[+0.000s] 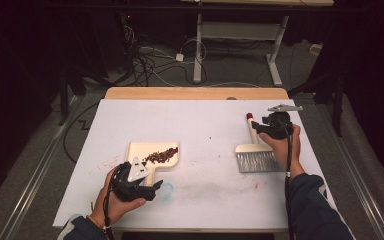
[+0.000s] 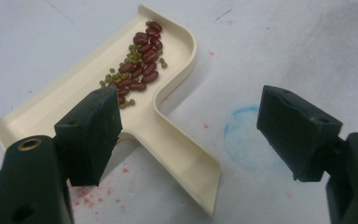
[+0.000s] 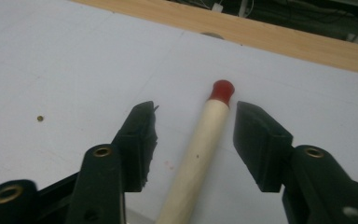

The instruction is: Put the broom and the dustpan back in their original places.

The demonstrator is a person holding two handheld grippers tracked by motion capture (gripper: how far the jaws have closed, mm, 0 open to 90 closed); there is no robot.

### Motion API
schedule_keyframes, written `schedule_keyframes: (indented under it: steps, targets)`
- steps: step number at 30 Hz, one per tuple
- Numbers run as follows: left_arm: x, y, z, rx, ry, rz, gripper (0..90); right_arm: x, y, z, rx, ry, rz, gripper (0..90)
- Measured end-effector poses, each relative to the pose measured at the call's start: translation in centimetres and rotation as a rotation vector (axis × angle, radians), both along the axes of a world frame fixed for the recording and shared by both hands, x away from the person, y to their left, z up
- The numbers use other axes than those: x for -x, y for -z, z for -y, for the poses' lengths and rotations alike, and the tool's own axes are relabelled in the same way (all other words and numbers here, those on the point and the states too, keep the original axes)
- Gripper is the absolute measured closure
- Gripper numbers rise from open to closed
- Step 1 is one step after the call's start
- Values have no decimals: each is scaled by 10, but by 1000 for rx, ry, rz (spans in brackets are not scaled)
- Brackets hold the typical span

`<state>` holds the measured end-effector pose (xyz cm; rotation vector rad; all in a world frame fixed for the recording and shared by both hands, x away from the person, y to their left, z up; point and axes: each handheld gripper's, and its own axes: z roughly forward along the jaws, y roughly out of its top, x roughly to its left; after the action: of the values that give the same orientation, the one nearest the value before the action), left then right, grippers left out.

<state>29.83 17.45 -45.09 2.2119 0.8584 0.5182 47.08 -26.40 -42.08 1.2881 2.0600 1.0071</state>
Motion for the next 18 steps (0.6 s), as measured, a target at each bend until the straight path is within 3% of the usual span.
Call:
schedule_keyframes:
  steps: [8, 10, 11, 18]
  targets:
    - [3, 3, -2, 15, 7, 38, 195, 10, -5, 0, -35, 6, 56, 288]
    - [4, 4, -3, 15, 10, 43, 195, 14, -7, -2, -19, 46, 79, 236]
    - [4, 4, -2, 14, 10, 45, 195, 15, -8, -3, -5, 57, 90, 226]
    - [5, 6, 0, -12, 12, 44, 182, 26, -12, -6, -31, 30, 143, 184]
